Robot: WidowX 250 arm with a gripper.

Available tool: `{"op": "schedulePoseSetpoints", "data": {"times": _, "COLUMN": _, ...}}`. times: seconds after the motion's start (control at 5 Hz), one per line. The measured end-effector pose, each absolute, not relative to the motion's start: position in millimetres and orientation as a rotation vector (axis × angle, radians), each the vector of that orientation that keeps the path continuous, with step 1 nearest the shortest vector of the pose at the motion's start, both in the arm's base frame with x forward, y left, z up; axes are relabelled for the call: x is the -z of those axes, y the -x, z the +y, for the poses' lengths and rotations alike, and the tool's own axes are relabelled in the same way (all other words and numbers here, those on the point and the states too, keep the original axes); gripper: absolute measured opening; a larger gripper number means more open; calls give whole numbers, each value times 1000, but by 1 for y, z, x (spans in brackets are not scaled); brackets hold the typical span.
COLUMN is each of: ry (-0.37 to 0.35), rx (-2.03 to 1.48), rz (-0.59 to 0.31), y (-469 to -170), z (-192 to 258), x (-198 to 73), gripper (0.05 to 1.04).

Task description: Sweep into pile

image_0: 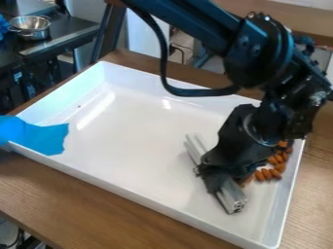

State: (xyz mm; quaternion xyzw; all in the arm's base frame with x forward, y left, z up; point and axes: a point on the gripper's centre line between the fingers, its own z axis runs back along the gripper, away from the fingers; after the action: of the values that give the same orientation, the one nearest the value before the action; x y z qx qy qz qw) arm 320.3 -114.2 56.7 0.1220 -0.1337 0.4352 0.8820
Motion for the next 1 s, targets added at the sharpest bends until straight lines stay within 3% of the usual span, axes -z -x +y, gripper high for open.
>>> {"op": "schedulePoseSetpoints", "data": {"times": 0.6, "ry": -202, "rx": -974, "rz": -303, "y": -378, "z": -128, "x": -61, "gripper": 378}}
{"op": "schedulePoseSetpoints", "data": {"times": 0.8, "ry": -197, "rx": -958, "rz": -296, "y": -380, "z": -116, "x": -63, "gripper": 378}}
{"op": "schedulePoseSetpoints", "data": {"times": 1.0, "ry": -129, "rx": -853, "rz": -323, "y": -361, "z": -82, "x": -100, "gripper": 378}}
